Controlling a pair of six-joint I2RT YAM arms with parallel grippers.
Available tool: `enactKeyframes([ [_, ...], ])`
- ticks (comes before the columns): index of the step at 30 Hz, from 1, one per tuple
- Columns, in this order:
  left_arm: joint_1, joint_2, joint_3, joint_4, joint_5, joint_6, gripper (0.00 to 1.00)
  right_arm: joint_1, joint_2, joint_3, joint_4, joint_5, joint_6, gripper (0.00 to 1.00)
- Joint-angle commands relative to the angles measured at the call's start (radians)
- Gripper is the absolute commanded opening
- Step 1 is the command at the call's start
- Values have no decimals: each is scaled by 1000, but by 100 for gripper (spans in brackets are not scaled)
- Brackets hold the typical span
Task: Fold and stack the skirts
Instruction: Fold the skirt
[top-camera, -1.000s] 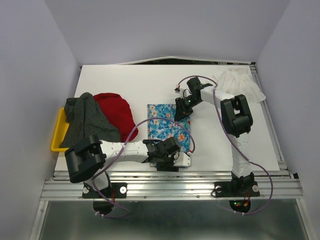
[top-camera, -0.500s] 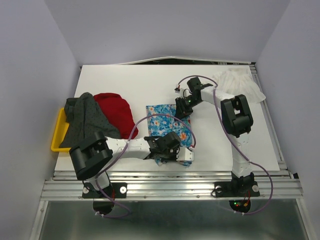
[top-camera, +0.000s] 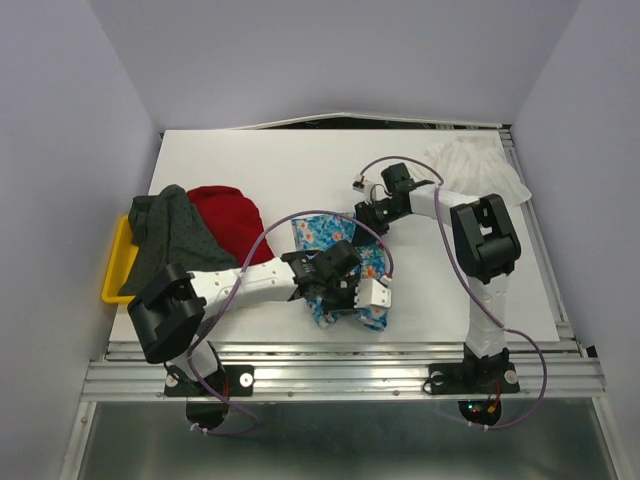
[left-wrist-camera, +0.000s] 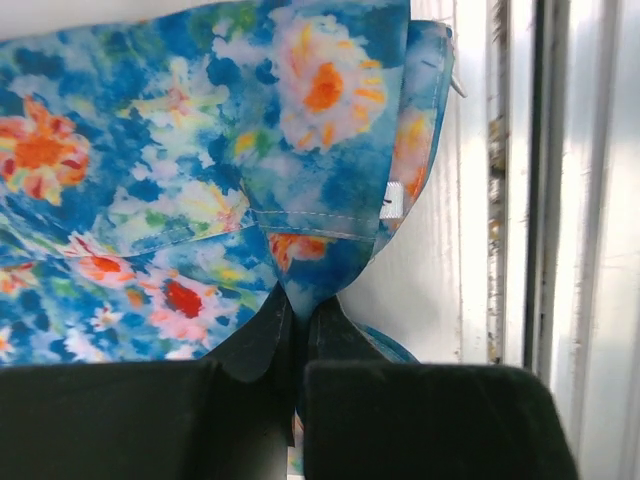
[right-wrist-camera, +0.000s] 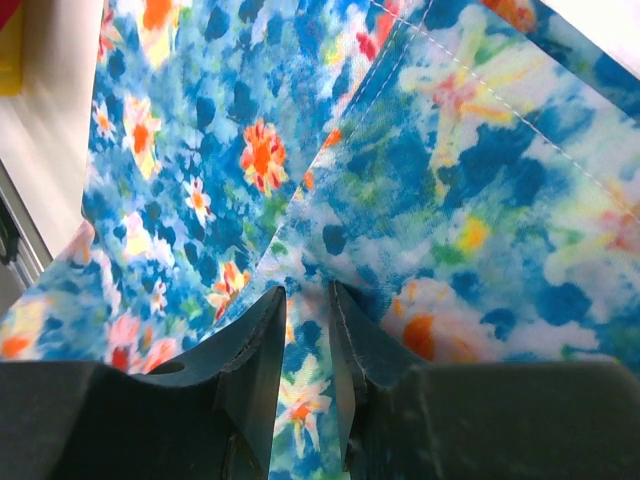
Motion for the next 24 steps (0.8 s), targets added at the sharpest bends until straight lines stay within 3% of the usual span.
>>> enactKeyframes([
  [1, 35, -60, 97, -122, 192, -70, 0, -11, 95, -146, -39, 283, -130, 31],
  [9, 113, 0, 207, -174, 195, -7, 0, -11, 70, -177, -32, 260, -150, 31],
  [16, 164, 18, 189, -122, 175, 2, 0, -2, 55, -186, -34, 265, -165, 32],
  [24, 138, 11, 119, -168, 270, 52, 0, -2, -33, -76, -104, 201, -121, 34],
])
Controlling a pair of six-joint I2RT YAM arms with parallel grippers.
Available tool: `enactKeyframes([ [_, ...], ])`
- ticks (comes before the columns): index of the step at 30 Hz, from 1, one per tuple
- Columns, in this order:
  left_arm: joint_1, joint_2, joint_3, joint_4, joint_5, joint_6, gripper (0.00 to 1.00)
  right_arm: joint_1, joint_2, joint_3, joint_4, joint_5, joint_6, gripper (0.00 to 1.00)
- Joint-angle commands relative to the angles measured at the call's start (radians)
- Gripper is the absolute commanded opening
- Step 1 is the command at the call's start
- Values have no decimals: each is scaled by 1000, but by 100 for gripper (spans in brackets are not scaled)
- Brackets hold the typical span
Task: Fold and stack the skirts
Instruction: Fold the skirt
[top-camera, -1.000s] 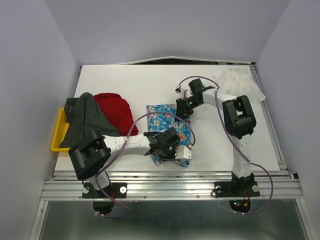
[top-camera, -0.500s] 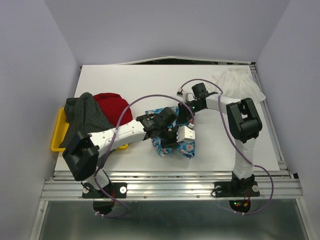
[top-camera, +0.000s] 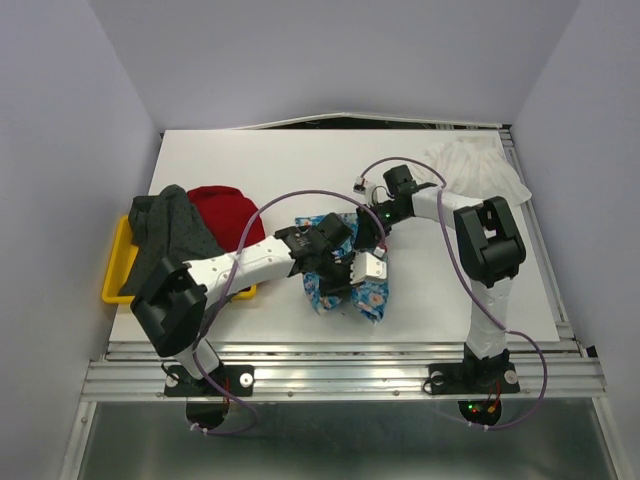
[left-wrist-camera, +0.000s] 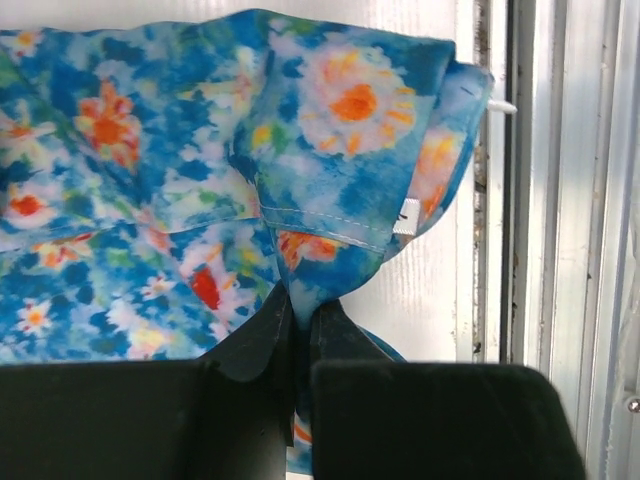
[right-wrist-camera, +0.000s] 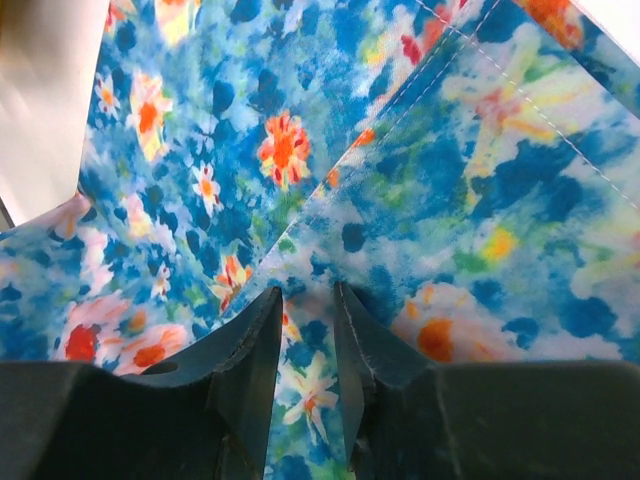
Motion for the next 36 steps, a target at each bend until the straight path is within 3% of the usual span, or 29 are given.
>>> enactKeyframes([
  [1, -36, -28, -59, -23, 73, 49, 0, -3, 27, 14, -171, 195, -37, 34],
  [13, -53, -14, -125, 62, 56, -24, 0, -3, -125, 44, -238, 92, 72, 44],
  [23, -53, -2, -122, 92, 64, -72, 0, -16, -214, -62, -334, 20, 110, 37],
  [28, -53, 4, -101, 83, 78, -72, 0, -16, -151, -186, -252, -37, 135, 34],
  [36, -53, -28, -36, 37, 88, -69, 0, 35, -48, -242, -162, -5, 129, 33],
])
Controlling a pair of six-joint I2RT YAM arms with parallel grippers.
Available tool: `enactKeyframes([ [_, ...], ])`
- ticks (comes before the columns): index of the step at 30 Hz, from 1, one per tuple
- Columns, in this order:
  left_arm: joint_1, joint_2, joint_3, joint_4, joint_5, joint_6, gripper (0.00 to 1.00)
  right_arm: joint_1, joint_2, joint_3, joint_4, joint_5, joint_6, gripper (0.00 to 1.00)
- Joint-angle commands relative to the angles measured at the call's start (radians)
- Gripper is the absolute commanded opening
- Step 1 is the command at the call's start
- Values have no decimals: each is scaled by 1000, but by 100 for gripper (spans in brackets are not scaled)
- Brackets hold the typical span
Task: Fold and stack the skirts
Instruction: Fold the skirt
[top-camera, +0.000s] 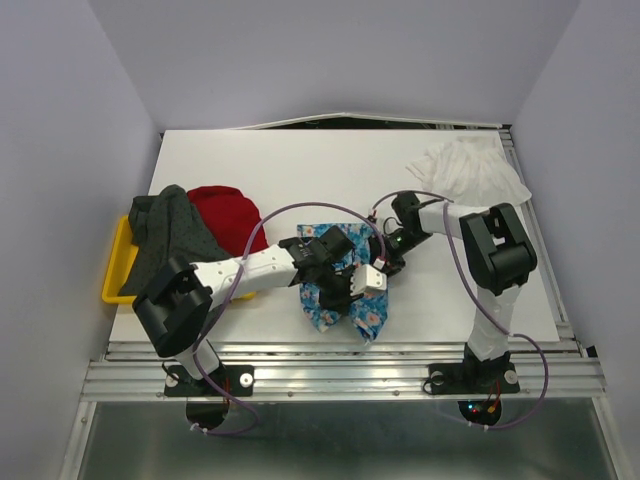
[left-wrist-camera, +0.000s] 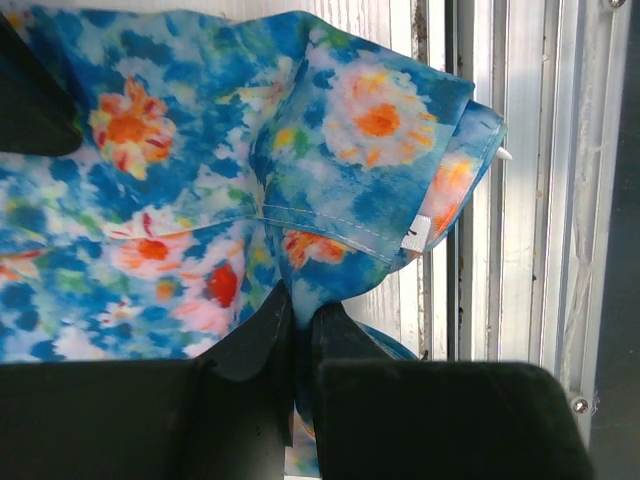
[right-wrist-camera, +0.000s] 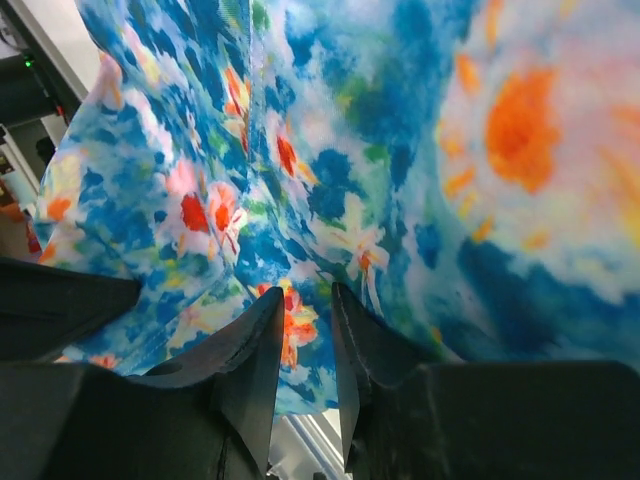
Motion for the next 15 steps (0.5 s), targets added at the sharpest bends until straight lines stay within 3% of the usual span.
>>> enactKeyframes([
  [1, -7, -34, 70, -15, 36, -2, 0, 40, 36, -51, 82, 79, -35, 32],
  [9, -7, -32, 50, -35, 59, 37, 0, 54, -104, 25, -30, 102, -87, 34],
  [15, -7, -50, 41, -70, 96, 61, 0, 54, -94, 290, -70, 163, -116, 45],
])
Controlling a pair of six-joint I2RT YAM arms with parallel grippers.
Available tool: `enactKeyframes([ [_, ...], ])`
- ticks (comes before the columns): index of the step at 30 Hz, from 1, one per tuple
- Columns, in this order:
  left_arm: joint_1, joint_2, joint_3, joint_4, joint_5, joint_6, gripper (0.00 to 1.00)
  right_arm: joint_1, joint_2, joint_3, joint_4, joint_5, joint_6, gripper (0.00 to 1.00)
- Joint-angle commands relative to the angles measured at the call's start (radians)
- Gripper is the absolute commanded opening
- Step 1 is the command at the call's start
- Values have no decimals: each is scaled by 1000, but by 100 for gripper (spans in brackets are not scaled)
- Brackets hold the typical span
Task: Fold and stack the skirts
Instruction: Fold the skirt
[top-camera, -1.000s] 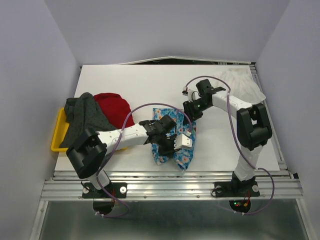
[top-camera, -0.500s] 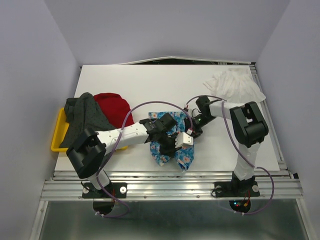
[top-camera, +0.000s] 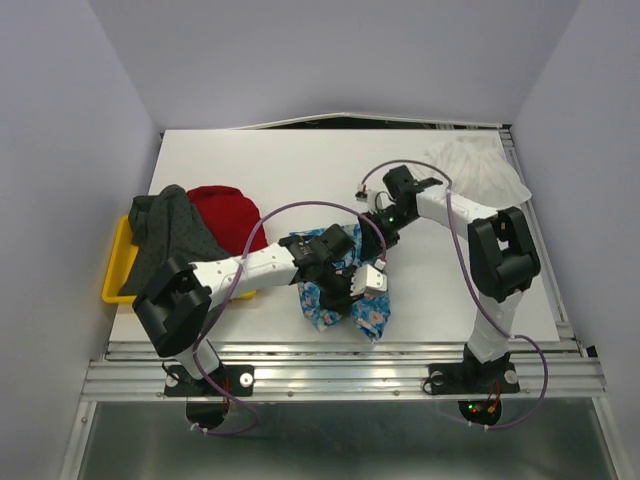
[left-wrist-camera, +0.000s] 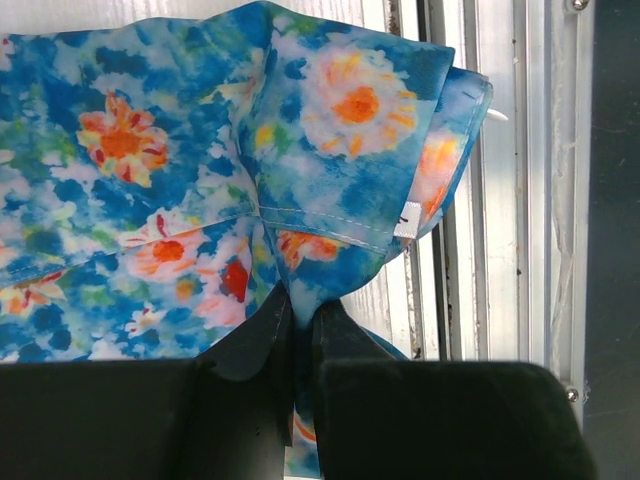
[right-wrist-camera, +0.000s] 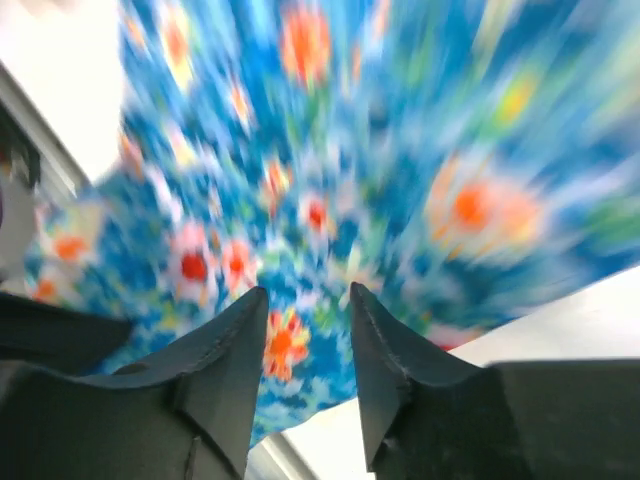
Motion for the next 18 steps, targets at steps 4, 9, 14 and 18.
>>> enactKeyframes([
  [4, -8, -56, -11, -40, 62, 45, 0, -31, 80, 385, 5, 106, -48, 48],
  [9, -8, -55, -18, -38, 56, 59, 0, -31, 244, 591, -2, 149, -114, 55],
  [14, -7, -55, 1, -52, 68, 77, 0, -31, 352, 671, -44, 136, -217, 64],
  [18, 1, -55, 21, -60, 92, 77, 0, -31, 351, 576, 0, 133, -246, 62],
])
